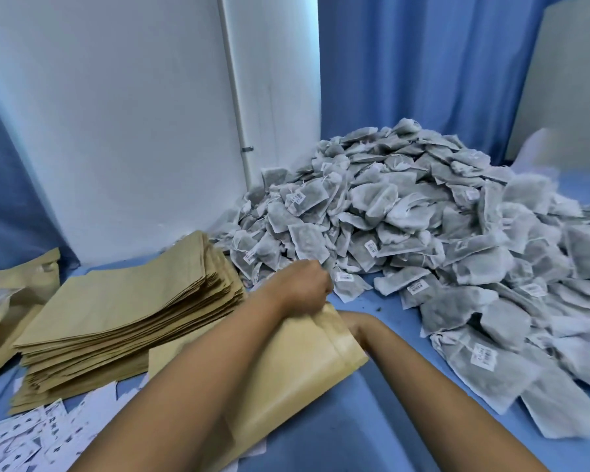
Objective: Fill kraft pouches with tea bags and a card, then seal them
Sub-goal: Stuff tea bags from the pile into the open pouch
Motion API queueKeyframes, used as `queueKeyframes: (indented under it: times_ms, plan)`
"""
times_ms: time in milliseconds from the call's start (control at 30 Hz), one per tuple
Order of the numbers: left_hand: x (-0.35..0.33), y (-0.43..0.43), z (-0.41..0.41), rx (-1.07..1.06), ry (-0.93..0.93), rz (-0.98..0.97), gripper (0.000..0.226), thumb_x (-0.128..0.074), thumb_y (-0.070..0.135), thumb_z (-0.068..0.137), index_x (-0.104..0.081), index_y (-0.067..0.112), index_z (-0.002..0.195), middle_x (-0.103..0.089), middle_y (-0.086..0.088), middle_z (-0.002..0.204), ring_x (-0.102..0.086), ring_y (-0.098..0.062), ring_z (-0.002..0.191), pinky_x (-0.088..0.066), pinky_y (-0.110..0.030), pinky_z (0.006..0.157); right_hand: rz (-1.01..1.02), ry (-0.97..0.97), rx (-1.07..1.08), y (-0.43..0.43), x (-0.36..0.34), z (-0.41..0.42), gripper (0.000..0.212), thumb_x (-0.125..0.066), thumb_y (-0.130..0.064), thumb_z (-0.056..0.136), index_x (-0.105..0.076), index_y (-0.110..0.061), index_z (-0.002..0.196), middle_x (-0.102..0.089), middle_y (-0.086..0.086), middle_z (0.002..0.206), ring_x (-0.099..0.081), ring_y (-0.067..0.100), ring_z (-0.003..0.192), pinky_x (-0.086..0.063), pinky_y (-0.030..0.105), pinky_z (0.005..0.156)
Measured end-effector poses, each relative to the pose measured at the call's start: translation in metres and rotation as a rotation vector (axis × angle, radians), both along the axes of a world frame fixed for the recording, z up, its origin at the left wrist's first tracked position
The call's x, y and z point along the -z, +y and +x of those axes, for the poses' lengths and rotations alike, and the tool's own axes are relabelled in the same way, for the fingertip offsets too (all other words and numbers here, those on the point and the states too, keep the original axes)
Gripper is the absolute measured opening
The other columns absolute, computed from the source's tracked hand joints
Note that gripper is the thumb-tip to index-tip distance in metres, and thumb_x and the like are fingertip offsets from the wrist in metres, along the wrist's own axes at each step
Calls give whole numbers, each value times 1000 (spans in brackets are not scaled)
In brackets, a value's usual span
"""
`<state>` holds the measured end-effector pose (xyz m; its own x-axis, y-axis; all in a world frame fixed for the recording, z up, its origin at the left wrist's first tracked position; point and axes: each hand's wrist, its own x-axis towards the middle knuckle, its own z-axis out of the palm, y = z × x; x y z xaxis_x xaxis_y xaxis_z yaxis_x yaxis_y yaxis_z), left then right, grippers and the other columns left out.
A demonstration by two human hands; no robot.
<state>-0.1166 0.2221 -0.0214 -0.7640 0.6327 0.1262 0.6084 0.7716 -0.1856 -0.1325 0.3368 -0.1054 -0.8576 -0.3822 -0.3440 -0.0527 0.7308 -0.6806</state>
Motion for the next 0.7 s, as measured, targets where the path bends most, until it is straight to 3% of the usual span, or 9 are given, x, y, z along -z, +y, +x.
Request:
queueKeyframes:
  times_ms: [67,133,200,267,333,433,533,600,700]
  plan:
    - [1,10,-4,27,20,11,18,-49,-1,69,-44,10,55,-34,-8,52,-31,-22,51,-19,-31,48,-103,-50,67,10,0,-4,25,-30,4,101,-51,18,104,-41,0,97,-40,15,93,-28,19,79]
    - [2,16,-7,49,36,-15,17,-49,0,68,-44,10,55,-32,-6,52,-31,-23,52,-18,-30,47,-317,-188,188,13,-6,-1,34,-29,-6,104,-48,-10,76,-46,-5,78,-45,3,73,-42,14,64]
    - [4,19,-11,60,33,-18,16,-49,1,66,-44,11,54,-33,-5,51,-33,-23,53,-20,-30,46,-466,-267,205,19,-3,-1,29,-31,-17,104,-48,-23,81,-53,-10,79,-51,-1,68,-45,8,53]
    - [3,18,-15,54,22,-8,17,-50,3,67,-45,12,54,-37,-7,52,-35,-25,55,-20,-31,46,-608,-305,123,30,-7,-4,24,-38,-14,102,-57,-17,88,-63,-5,82,-59,6,72,-50,16,64]
    - [3,14,-23,31,14,13,12,-52,6,70,-56,10,60,-51,-13,59,-39,-26,57,-26,-32,49,-763,-286,79,38,-12,-11,20,-45,-12,99,-63,-9,92,-66,5,86,-61,16,78,-49,28,74]
    - [4,8,-34,-6,12,60,14,-52,9,75,-62,6,65,-57,-17,65,-41,-27,60,-32,-34,54,-899,-107,170,48,-13,-29,19,-53,-3,93,-68,-10,85,-69,-1,73,-65,11,67,-50,21,63]
    - [8,8,-41,-7,7,83,26,-49,3,71,-37,11,49,-35,-4,50,-42,-32,58,-26,-33,50,-661,420,532,62,-10,-57,28,-68,-2,81,-64,-9,108,-63,10,112,-57,27,112,-46,27,85]
    - [12,10,-44,12,-12,83,28,-47,2,68,-30,11,48,-30,-4,50,-44,-36,59,-23,-33,49,-279,601,614,71,-11,-76,72,-79,-16,74,-44,-24,137,-22,9,152,-17,26,143,-30,38,106]
    - [20,15,-50,75,-14,18,23,-47,3,66,-31,9,52,-34,-8,52,-37,-29,56,-21,-32,48,202,701,675,83,-18,-99,102,-76,-27,76,-6,-41,149,30,1,154,26,35,141,-7,71,105]
